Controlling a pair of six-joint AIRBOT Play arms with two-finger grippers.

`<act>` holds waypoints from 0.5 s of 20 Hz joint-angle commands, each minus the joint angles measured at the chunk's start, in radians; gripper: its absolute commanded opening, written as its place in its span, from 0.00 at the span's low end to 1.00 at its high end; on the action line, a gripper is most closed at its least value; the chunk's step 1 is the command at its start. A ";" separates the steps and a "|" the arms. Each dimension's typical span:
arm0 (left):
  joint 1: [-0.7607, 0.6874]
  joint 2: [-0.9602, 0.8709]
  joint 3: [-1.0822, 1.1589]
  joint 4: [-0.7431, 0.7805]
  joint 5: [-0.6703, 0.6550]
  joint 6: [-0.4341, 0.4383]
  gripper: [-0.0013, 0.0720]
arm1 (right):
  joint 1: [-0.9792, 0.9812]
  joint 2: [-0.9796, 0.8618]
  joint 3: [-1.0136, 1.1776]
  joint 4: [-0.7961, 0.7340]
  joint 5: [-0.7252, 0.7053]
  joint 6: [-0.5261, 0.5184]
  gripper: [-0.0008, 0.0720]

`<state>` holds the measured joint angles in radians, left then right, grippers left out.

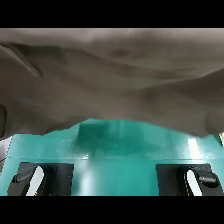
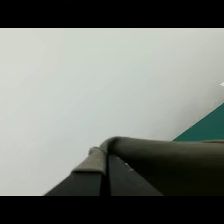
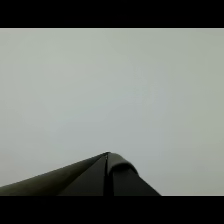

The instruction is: Fold the shirts.

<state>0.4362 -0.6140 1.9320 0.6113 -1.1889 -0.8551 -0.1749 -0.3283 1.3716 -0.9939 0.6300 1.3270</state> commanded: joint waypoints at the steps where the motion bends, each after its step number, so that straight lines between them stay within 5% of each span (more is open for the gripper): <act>1: 0.001 -0.008 0.024 0.047 0.021 0.000 0.05 | 0.001 -0.023 0.000 -0.001 -0.020 -0.001 0.04; 5: 0.000 -0.072 -0.024 0.032 -0.031 -0.006 0.05 | 0.001 -0.157 0.000 -0.002 0.093 -0.002 0.04; 10: 0.000 -0.165 -0.380 -0.169 -0.108 -0.007 0.05 | 0.001 -0.387 -0.001 -0.005 0.241 -0.034 0.04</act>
<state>0.4358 -0.7311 1.7229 0.5621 -1.2552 -0.8623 -0.1745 -0.6010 1.3712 -0.9966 0.7822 1.3144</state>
